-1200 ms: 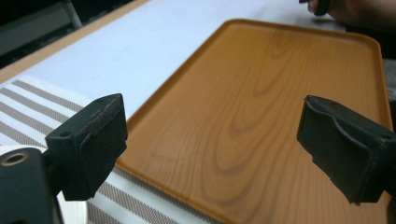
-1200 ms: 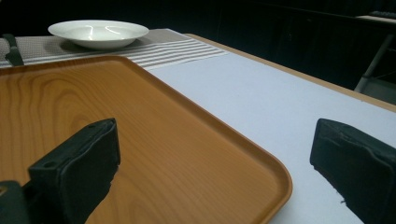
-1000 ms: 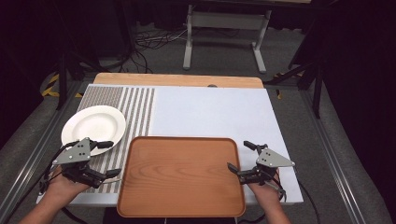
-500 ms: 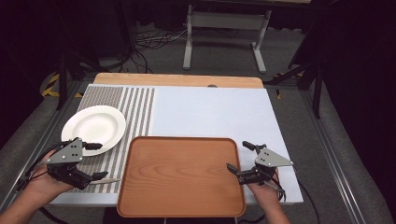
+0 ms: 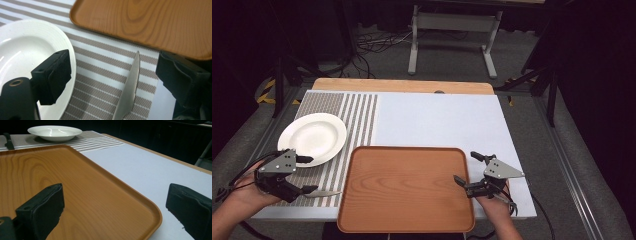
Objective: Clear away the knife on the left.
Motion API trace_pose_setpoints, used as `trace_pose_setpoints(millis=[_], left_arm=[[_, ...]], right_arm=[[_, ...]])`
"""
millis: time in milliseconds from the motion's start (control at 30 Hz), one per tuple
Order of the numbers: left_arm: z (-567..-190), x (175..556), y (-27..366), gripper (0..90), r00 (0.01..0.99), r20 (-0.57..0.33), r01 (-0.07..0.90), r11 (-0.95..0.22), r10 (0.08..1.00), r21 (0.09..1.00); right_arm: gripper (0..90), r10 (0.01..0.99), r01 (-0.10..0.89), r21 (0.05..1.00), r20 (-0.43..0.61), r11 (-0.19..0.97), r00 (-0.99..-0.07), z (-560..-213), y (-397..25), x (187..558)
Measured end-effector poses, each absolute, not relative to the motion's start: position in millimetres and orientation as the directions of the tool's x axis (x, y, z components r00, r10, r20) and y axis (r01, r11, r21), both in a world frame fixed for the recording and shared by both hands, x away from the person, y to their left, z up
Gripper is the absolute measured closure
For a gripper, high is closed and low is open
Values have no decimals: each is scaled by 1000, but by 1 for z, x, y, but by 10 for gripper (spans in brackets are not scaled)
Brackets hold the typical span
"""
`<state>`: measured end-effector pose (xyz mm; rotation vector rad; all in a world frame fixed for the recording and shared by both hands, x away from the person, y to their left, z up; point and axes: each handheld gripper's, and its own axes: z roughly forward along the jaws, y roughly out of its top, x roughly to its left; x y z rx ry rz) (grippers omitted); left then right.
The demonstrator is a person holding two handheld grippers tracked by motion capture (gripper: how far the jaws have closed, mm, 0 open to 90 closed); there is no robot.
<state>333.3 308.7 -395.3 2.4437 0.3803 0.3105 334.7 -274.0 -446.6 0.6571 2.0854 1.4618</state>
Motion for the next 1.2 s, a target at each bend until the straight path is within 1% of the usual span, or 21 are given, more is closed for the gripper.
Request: trace_pose_setpoints(millis=[300,333,400,700,767,833,933,967,1000,1133,1200], left_arm=[[-398,333,318,166,940,130,203,-822,317,532],[-398,333,318,172,940,130,203,-822,317,532],[-400,334,323,195,944,123,210,-847,306,489],[-406,338,331,250,960,95,203,-888,264,412],[-408,339,331,272,966,89,188,-897,242,399],[-410,338,331,309,971,93,172,-914,220,368],[-412,339,331,327,977,101,143,-924,190,354],[-414,340,332,360,980,108,124,-934,169,336],[-415,340,333,370,980,111,120,-940,163,321],[-419,341,335,459,984,139,68,-958,110,278],[-420,342,336,476,986,132,62,-963,100,262]], right_arm=[[26,642,99,948,-126,303,-756,-447,-274,334],[26,642,99,948,-126,303,-756,-447,-274,334],[26,641,100,947,-126,304,-757,-447,-274,334],[26,636,93,949,-128,302,-761,-447,-273,333],[26,634,92,949,-128,302,-763,-447,-273,333],[26,633,90,949,-129,302,-763,-446,-273,333],[26,632,87,950,-130,301,-764,-446,-273,333],[26,631,86,950,-131,301,-765,-446,-273,333],[27,630,86,950,-131,302,-765,-446,-273,332],[26,627,88,949,-128,302,-769,-446,-272,332],[26,625,88,949,-127,302,-770,-446,-272,332]])
